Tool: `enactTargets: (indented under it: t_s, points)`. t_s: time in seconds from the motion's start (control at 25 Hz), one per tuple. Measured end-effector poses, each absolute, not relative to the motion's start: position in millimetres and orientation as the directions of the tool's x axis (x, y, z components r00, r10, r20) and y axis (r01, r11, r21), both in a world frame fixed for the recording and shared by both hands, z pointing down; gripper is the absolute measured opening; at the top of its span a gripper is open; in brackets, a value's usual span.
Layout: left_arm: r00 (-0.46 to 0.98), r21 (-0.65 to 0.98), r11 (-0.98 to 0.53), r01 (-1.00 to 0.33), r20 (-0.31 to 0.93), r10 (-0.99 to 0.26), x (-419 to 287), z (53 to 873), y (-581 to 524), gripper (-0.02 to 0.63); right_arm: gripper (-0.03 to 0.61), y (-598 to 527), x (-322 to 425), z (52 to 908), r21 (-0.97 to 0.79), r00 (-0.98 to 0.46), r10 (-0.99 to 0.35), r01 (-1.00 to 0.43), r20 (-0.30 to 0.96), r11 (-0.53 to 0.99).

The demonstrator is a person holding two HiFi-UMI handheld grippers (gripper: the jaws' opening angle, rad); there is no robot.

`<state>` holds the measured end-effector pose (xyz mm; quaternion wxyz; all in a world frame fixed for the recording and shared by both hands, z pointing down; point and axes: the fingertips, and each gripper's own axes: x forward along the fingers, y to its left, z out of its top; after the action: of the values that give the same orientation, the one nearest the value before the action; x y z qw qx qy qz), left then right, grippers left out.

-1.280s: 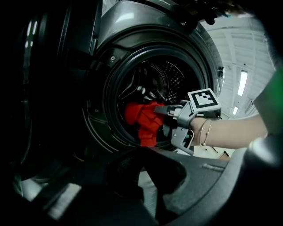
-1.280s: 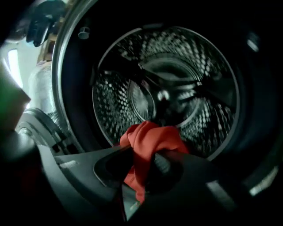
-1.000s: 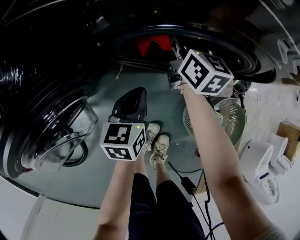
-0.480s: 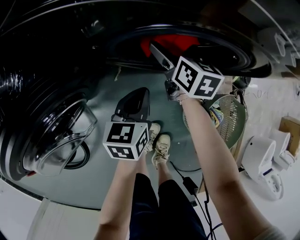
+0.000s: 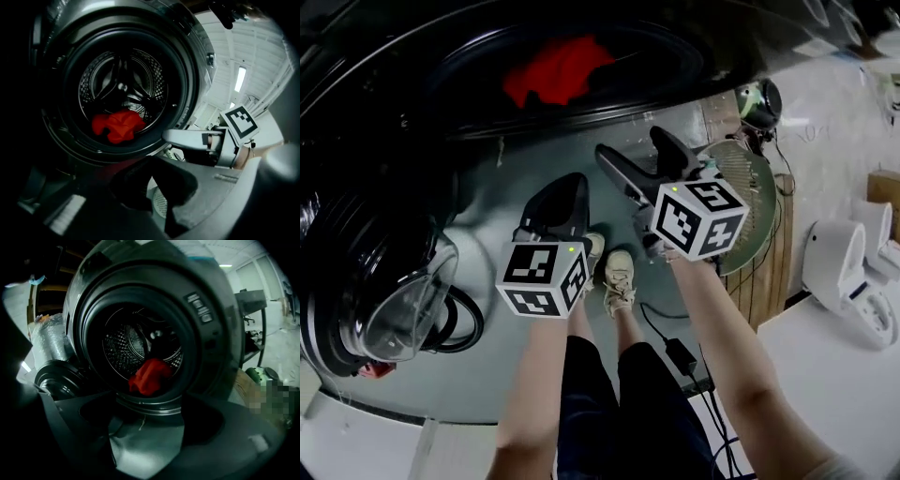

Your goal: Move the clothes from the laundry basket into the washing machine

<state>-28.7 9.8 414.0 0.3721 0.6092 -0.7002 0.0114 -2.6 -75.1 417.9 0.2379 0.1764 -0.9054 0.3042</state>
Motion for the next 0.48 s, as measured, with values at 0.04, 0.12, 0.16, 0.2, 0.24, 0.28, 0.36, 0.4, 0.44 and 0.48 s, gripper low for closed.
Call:
enactTargets:
  t_s: [0.04,0.12,0.16,0.2,0.24,0.28,0.36,0.4,0.44,0.48]
  points:
    - [0.052,0.44,0.225,-0.869,0.534,-0.844,-15.3,413.6,4.2,0.002,0.439,-75.2,20.3,418.5,-0.469,-0.818,-0.187,-0.482,0.545,0.74]
    - [0.119,0.447,0.158,-0.881,0.533,-0.838,13.3,413.9,-5.9,0.002,0.364,-74.7,68.5,423.3,-0.471,-0.795,-0.214,-0.526,0.567,0.708]
    - [0.151,0.45,0.129,-0.884,0.534,-0.832,27.7,415.2,-11.4,0.002,0.347,-75.2,92.3,428.2,-0.469,-0.78,-0.226,-0.552,0.584,0.69]
    - [0.18,0.453,0.102,-0.886,0.537,-0.824,41.4,417.0,-17.5,0.002,0.338,-77.0,115.1,434.9,-0.464,-0.761,-0.239,-0.578,0.603,0.671]
    - [0.206,0.455,0.078,-0.887,0.541,-0.816,54.2,419.1,-23.7,0.002,0.339,-80.3,136.9,442.9,-0.457,-0.74,-0.251,-0.606,0.624,0.651]
    - [0.23,0.457,0.056,-0.888,0.545,-0.806,66.5,421.6,-29.7,0.002,0.339,-85.0,157.9,451.8,-0.451,-0.718,-0.265,-0.636,0.644,0.627]
    - [0.275,0.459,0.016,-0.888,0.559,-0.782,89.0,428.7,-41.1,0.002,0.343,-97.6,196.6,471.8,-0.441,-0.669,-0.294,-0.698,0.683,0.565]
    - [0.295,0.459,-0.003,-0.888,0.566,-0.77,98.8,433.3,-47.3,0.002,0.35,-104.4,212.8,482.9,-0.435,-0.644,-0.305,-0.726,0.701,0.533]
    - [0.313,0.458,-0.022,-0.889,0.571,-0.759,107.2,438.4,-53.6,0.002,0.357,-109.9,226.2,495.2,-0.425,-0.619,-0.311,-0.75,0.721,0.507]
    - [0.328,0.455,-0.04,-0.89,0.576,-0.748,114.0,443.7,-59.5,0.002,0.36,-113.6,236.8,508.7,-0.413,-0.593,-0.31,-0.77,0.743,0.486]
